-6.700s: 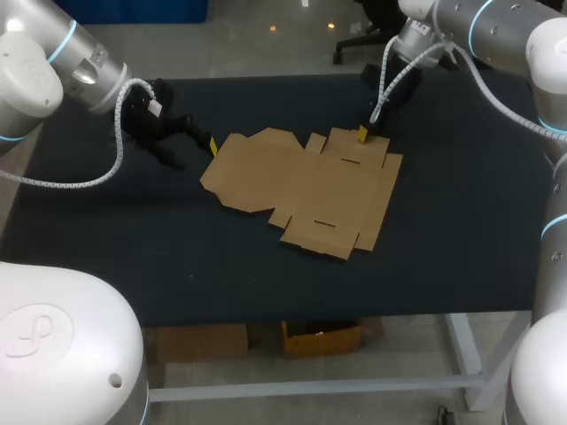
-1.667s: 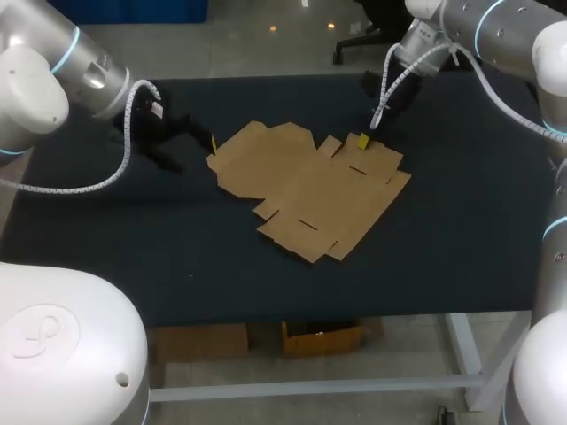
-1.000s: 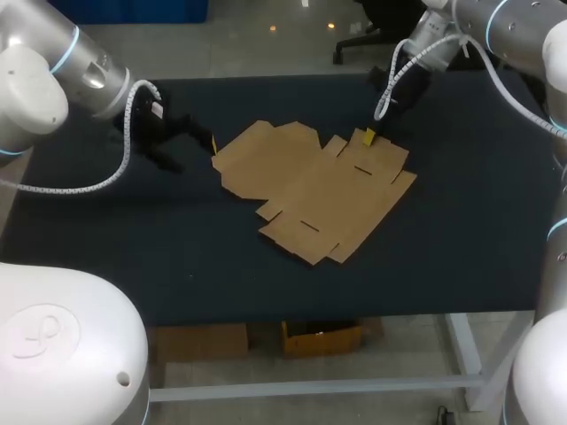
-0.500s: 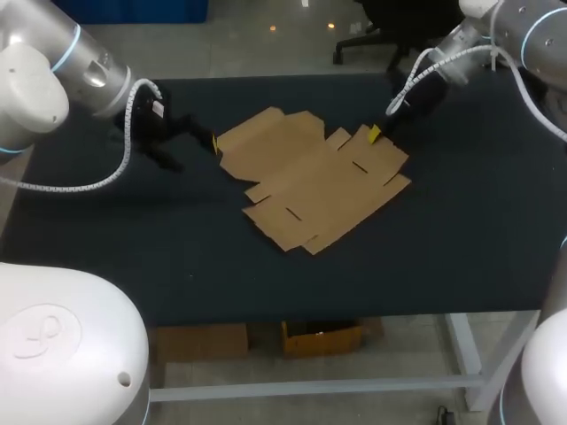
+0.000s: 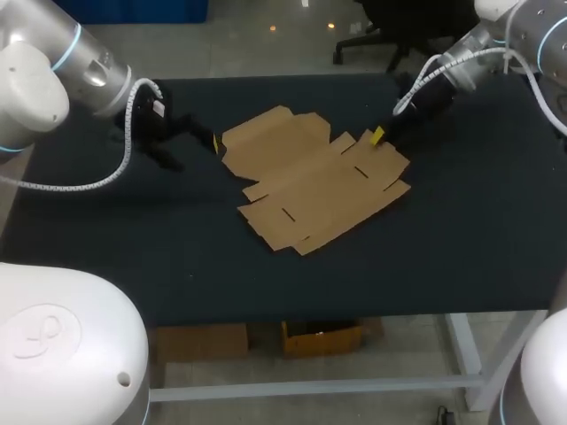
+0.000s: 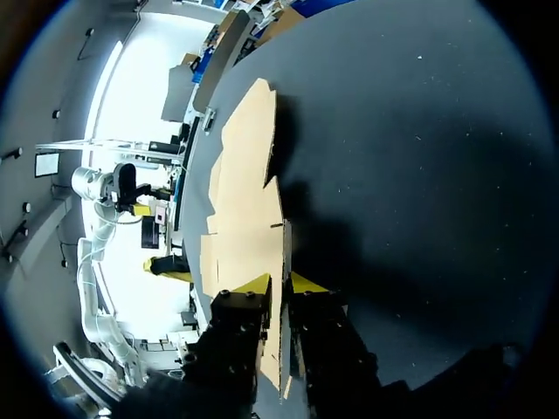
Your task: Assemble the packaging by folding the flat box into shape, placing the metal phone stand inside, and closing the box properly
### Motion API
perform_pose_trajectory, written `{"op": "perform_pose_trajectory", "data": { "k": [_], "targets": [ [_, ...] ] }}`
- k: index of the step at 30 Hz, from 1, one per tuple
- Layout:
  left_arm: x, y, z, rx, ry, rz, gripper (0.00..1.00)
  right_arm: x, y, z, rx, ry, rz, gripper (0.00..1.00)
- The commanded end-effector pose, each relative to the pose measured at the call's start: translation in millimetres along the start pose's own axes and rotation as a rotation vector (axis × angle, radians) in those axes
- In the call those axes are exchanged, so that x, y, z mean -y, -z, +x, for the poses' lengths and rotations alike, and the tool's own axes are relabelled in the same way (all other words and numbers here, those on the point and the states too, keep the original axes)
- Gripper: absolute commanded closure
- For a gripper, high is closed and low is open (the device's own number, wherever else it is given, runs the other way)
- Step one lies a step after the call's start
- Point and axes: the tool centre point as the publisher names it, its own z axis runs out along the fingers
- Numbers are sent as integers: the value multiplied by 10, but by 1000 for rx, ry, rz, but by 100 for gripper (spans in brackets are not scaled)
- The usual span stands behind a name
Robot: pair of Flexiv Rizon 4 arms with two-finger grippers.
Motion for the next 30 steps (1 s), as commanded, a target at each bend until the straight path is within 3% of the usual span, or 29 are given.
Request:
{"op": "perform_pose_trajectory", "data": {
  "k": [1,12,30],
  "targets": [
    [2,-1,1,2,0,-2,0,-25,20,22,20,-15,24,51],
    [-30,3,19,7,-9,-2,0,-80,114,-4,77,-31,134,53],
    [-33,50,81,28,-19,-5,0,-253,197,-319,96,-26,280,56]
  ]
}}
